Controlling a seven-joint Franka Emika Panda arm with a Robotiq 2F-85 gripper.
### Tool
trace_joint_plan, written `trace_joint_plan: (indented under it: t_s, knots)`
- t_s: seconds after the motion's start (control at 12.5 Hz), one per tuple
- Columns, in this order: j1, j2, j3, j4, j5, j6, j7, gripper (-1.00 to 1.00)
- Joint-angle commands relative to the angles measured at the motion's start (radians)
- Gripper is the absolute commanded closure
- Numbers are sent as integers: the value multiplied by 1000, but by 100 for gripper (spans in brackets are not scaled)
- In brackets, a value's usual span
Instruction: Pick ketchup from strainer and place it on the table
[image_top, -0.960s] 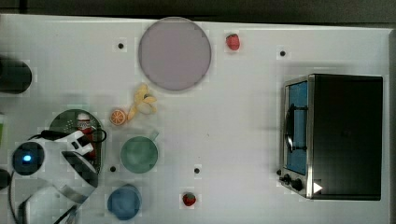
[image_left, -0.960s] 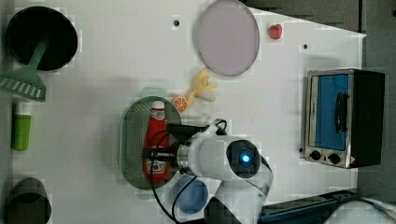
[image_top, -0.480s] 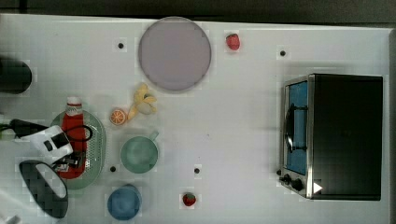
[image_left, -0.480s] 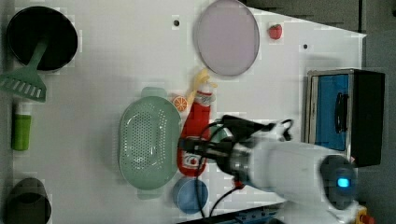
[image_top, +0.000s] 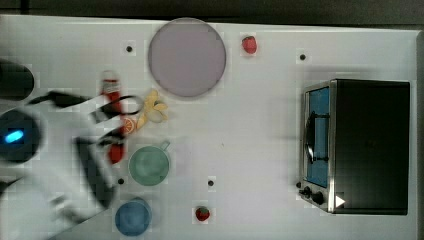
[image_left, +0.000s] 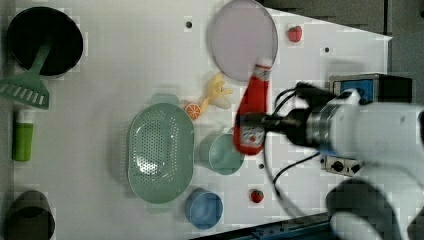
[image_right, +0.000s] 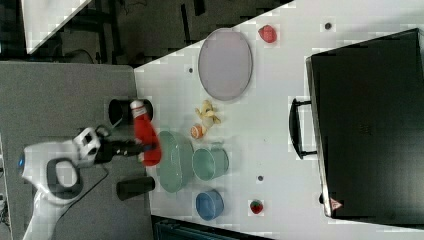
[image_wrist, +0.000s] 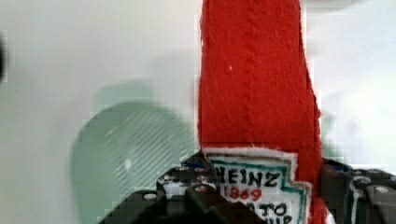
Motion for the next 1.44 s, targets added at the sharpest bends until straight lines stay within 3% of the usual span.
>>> trace_joint_plan:
  t_s: [0.08,0.4,0.64,0.96,1.44]
  knots:
    - [-118,10,-153,-18,8,-14,-204,-25]
    - [-140,13,-337,-84,8,11,-379,-25]
    - [-141,29,-409,-158,8,83,-408,-25]
    - [-138,138,-410,-216,8,238,-408,-25]
    - [-137,321,-410,-218,8,396,-407,-31]
